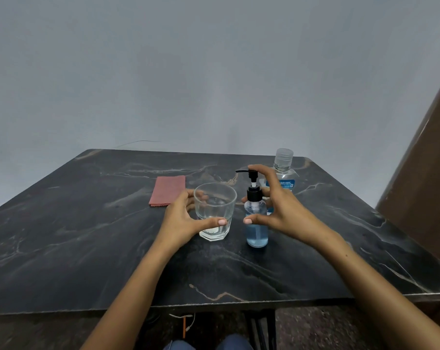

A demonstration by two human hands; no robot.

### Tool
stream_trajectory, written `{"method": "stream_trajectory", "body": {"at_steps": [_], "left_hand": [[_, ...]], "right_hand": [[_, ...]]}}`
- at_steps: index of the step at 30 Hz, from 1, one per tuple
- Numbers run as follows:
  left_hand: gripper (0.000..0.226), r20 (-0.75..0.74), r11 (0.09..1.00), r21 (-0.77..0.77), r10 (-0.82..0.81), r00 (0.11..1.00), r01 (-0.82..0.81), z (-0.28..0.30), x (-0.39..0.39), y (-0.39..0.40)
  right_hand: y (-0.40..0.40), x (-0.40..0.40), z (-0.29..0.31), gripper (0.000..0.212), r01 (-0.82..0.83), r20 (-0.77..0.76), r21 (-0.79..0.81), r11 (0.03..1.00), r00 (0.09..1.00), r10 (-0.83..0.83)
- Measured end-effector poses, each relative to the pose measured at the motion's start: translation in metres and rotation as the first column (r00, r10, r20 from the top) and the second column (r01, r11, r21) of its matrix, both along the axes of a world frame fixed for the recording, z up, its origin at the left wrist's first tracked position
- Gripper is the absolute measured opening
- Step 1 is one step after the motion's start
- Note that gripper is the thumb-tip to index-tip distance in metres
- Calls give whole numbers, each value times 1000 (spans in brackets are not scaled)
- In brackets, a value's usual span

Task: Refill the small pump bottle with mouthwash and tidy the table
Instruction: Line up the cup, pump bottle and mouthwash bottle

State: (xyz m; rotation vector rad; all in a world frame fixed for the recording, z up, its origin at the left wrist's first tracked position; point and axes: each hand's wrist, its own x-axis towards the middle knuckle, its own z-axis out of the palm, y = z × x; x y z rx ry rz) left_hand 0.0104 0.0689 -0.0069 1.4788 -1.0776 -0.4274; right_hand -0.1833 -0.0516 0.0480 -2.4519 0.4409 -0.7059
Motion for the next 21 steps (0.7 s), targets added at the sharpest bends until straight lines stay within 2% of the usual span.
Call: {"method": "stream_trajectory", "body": {"at_steps": [6, 10, 16, 21], "left_hand": [[84, -8, 1000, -9, -16, 1000, 16, -2, 1, -1], [87, -6, 999, -31, -13, 1000, 13, -2, -1, 0], [97, -1, 998, -56, -31, 1000, 31, 1, -3, 1], [90, -47, 997, -69, -44, 998, 40, 1, -2, 0]], "right_hand": [[-2, 4, 24, 100, -68, -219, -57, 996, 974, 54], [0, 7, 31, 95, -119, -342, -52, 991, 935, 94], [-2, 11, 40, 87, -164, -419, -83, 983, 901, 115], [-2, 13, 45, 88, -167, -435, -80, 983, 893, 116]]}}
